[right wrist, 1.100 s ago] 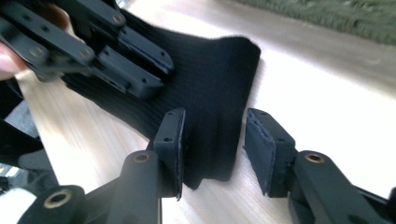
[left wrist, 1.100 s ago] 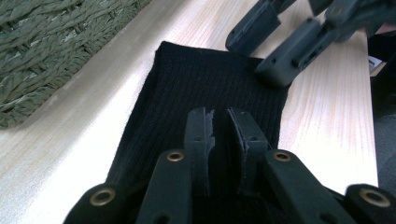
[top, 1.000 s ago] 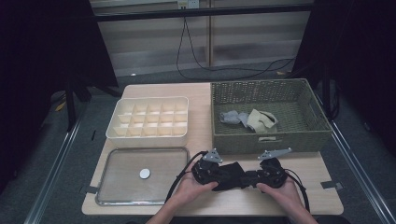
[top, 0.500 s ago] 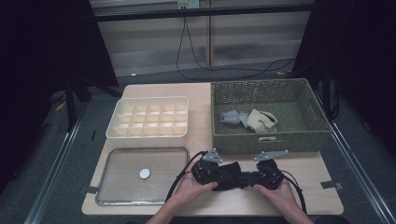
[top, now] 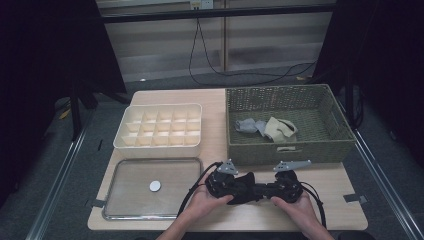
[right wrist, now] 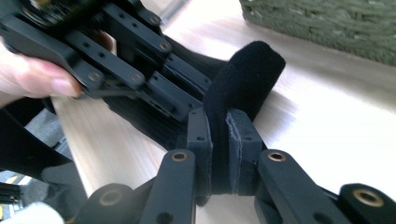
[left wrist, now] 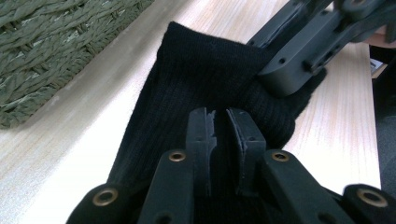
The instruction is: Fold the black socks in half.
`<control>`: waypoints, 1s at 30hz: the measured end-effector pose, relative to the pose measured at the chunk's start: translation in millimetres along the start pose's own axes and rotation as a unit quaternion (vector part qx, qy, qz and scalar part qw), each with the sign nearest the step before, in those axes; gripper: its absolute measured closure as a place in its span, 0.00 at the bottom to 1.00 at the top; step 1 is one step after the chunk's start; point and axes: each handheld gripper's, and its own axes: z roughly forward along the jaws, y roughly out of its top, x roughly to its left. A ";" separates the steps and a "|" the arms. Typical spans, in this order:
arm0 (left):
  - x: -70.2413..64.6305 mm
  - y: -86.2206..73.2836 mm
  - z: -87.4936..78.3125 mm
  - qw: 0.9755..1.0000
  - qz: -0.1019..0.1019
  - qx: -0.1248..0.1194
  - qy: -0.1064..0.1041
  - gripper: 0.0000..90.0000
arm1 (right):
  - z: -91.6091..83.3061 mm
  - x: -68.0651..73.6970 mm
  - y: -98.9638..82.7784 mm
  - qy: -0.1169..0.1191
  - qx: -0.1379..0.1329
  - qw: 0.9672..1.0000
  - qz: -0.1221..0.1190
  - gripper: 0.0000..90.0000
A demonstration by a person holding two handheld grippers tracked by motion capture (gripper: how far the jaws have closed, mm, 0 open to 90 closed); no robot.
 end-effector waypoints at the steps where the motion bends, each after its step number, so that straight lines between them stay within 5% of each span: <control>1: 0.5 0.0 -0.2 1.000 -0.004 0.000 -0.003 0.88 | -0.9 0.4 0.8 0.004 -0.004 1.000 0.002 0.90; 11: -1.4 0.4 -7.2 1.000 -0.005 -0.009 0.005 0.86 | -4.2 -7.0 0.8 -0.001 -0.004 1.000 0.009 0.90; 21: 0.4 0.6 -45.2 0.999 -0.012 -0.049 0.015 0.83 | -17.7 -15.4 -0.1 -0.015 -0.013 1.000 0.015 0.90; 23: -0.6 -3.9 -50.8 0.999 -0.003 -0.032 0.024 0.82 | -19.5 -16.9 0.4 -0.017 -0.016 1.000 0.016 0.90; 30: 7.5 -23.4 -55.5 0.999 -0.019 -0.023 0.019 0.82 | -18.4 -18.0 1.2 -0.020 -0.017 0.999 0.020 0.90</control>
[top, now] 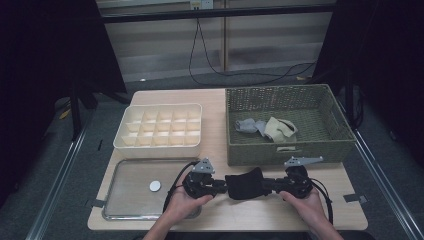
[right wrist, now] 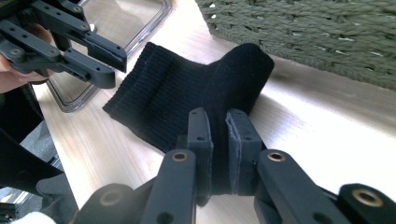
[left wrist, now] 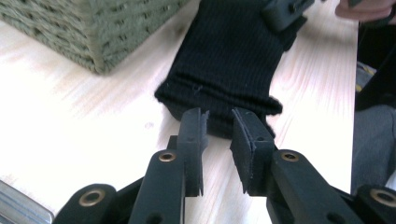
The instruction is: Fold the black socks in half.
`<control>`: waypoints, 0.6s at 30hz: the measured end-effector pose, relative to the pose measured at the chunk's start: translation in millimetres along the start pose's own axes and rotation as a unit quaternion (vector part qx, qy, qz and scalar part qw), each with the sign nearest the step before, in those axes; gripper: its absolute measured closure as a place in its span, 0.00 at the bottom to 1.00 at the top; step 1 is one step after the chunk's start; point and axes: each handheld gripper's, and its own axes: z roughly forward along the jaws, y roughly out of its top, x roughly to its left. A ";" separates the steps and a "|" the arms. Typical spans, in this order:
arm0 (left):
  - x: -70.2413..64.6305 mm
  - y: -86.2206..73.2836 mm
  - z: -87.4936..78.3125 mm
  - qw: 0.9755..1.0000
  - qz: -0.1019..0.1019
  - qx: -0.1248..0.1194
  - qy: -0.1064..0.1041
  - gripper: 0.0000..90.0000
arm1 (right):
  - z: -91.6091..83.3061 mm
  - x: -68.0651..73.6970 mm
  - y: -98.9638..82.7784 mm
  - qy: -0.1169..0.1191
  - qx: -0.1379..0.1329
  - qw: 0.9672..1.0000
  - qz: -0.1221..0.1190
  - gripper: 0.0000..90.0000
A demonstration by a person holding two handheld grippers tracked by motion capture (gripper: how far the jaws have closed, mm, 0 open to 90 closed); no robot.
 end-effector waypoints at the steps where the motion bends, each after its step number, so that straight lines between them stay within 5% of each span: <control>1: -0.1 0.4 0.7 1.000 0.002 0.004 -0.002 0.82 | 0.5 0.9 0.7 0.000 -0.001 1.000 -0.002 0.90; 5: -3.2 0.5 8.2 1.000 0.010 0.019 -0.009 0.81 | 0.1 3.2 2.5 0.003 -0.003 1.000 -0.003 0.90; 18: -1.1 2.9 16.7 1.000 0.012 0.015 -0.005 0.79 | 7.7 14.2 10.9 0.014 -0.014 1.000 -0.015 0.89</control>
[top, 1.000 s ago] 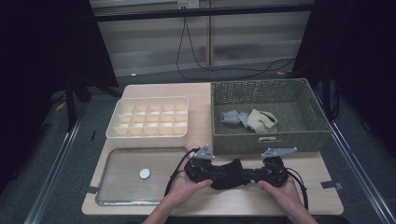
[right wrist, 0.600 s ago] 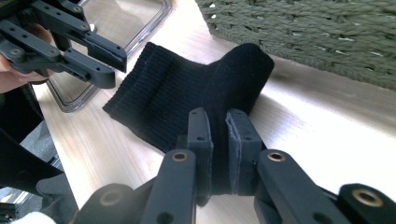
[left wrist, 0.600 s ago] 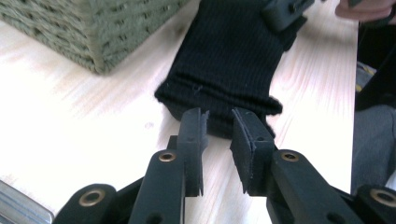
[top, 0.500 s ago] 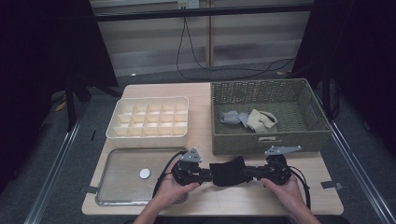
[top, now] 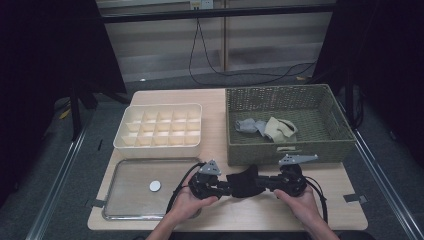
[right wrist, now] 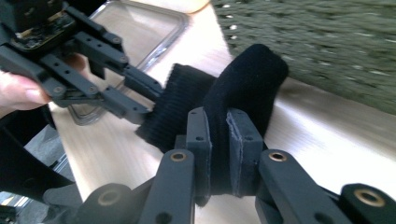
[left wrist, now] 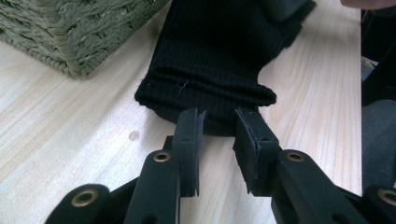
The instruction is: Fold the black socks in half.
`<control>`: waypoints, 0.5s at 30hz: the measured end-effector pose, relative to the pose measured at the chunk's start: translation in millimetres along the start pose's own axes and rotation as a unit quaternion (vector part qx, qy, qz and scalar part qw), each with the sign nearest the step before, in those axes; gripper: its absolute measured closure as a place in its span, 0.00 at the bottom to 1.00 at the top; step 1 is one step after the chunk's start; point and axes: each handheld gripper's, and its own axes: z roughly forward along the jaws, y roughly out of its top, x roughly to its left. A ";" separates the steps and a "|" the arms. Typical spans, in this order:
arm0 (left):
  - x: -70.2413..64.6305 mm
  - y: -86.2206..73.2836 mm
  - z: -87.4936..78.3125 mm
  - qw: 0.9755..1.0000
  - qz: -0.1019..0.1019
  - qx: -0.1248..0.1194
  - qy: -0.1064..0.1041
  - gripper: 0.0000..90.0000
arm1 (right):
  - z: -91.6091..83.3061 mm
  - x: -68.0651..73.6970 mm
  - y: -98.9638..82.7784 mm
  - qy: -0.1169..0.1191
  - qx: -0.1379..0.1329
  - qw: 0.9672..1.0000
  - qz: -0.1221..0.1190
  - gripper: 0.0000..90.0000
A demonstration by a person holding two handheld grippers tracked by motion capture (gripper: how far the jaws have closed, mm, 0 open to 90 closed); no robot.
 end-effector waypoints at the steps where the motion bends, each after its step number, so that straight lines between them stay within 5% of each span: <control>1: 0.1 0.1 0.8 1.000 -0.001 -0.001 -0.001 0.79 | 1.2 2.0 0.5 0.002 0.001 1.000 -0.001 0.89; 15: -10.4 4.8 13.3 1.000 0.017 0.009 -0.014 0.82 | 16.0 18.7 3.8 0.019 0.008 0.999 -0.027 0.87</control>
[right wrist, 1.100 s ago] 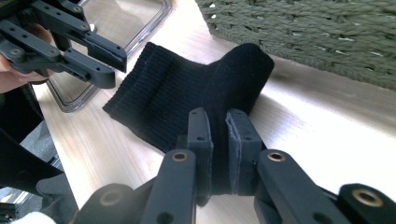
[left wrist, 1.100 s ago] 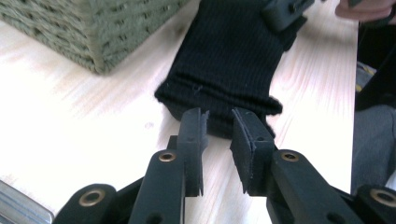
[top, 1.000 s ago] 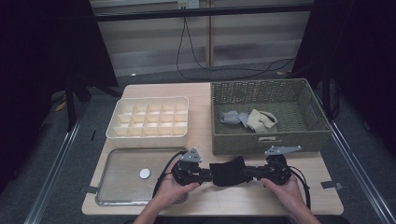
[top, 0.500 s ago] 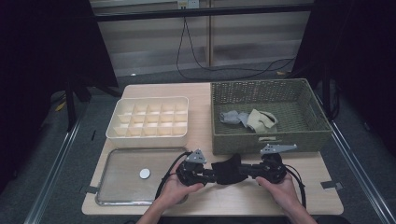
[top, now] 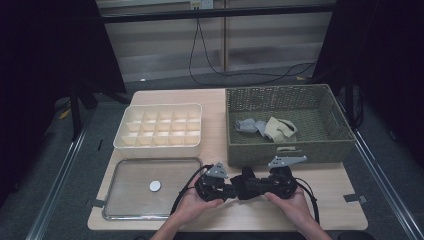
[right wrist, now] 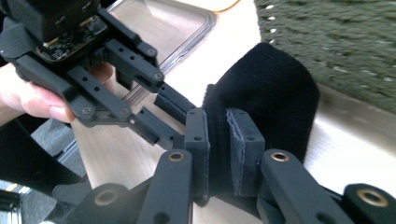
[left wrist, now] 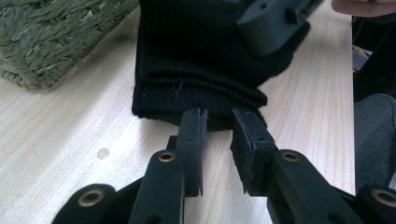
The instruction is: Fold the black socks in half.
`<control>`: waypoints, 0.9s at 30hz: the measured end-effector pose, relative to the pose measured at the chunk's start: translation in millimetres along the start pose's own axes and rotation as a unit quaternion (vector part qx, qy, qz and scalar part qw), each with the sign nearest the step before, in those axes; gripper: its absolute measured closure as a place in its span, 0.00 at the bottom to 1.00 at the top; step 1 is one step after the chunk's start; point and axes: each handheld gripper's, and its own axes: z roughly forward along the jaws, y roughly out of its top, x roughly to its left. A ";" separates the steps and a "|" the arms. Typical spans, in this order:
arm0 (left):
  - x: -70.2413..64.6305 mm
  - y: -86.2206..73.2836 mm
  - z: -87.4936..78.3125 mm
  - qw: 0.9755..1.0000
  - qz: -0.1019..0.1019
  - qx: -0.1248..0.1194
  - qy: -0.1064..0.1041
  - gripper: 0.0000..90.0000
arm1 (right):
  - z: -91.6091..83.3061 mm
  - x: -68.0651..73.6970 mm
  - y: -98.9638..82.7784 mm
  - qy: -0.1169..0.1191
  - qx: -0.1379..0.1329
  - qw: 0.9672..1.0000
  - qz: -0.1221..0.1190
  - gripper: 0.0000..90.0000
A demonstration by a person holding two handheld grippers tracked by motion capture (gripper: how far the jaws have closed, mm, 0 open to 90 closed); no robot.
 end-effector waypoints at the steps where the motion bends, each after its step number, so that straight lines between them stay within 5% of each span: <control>1: -0.3 -0.2 0.6 1.000 0.003 0.002 0.001 0.82 | 0.7 1.0 -0.1 0.002 0.003 1.000 0.001 0.86; 16: -0.4 -2.7 -2.2 1.000 0.003 0.009 0.002 0.84 | 10.3 7.4 -10.8 -0.006 0.034 0.999 -0.026 0.84; 27: 7.5 4.8 -17.2 0.999 -0.021 -0.030 0.012 0.79 | 12.8 8.1 -14.9 -0.006 0.036 0.999 -0.021 0.84</control>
